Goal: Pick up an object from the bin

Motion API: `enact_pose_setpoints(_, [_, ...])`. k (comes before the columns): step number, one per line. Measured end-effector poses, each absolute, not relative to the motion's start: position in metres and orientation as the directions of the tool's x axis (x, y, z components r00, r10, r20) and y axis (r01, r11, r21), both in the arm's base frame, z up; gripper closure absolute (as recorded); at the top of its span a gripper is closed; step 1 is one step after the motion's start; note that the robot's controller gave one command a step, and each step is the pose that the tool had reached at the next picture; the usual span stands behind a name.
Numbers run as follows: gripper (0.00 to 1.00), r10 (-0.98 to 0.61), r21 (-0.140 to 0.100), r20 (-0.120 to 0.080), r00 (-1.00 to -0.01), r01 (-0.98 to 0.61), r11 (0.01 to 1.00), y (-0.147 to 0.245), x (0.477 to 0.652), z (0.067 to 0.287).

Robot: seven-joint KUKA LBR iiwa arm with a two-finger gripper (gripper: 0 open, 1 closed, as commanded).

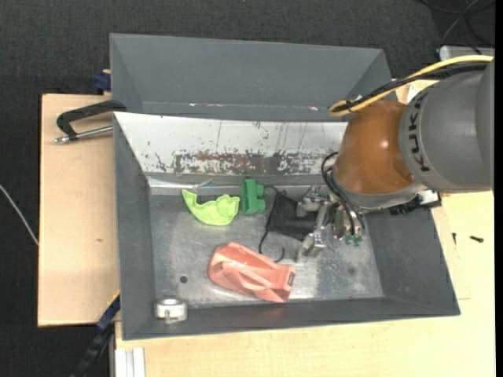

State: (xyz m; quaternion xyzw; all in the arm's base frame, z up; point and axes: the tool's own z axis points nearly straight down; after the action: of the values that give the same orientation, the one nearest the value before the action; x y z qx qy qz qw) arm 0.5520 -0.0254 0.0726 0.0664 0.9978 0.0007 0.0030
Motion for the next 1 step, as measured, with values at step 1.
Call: enact_pose_setpoints(1, [1.0, 0.132, 0.002, -0.011, -0.991, 0.132, 0.991, -0.0253, 0.5537, 0.0753])
